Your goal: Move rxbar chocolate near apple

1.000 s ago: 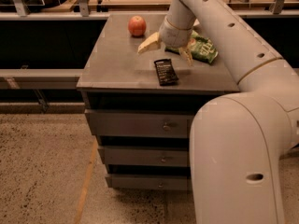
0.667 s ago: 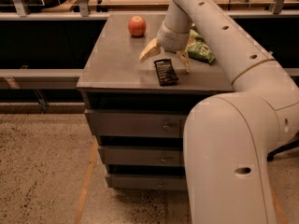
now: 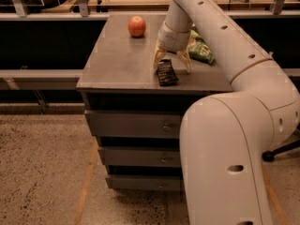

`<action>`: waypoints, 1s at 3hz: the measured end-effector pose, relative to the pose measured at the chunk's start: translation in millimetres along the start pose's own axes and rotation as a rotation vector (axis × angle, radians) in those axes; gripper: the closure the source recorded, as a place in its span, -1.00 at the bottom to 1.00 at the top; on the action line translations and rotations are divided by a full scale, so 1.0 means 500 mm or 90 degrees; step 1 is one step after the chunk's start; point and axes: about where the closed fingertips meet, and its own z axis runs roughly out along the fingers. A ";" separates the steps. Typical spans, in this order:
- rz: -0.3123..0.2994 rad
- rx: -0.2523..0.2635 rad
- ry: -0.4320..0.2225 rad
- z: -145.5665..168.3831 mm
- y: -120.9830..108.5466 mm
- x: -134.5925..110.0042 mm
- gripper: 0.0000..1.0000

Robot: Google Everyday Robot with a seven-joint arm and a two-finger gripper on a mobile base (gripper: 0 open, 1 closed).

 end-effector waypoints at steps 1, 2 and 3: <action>0.001 -0.001 0.000 -0.003 0.001 0.000 0.11; 0.002 -0.001 0.000 -0.005 0.002 0.000 0.12; 0.003 -0.002 0.001 -0.008 0.003 0.000 0.16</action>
Offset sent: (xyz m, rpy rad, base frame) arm 0.0086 0.0024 0.0315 0.0275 0.1442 -0.2204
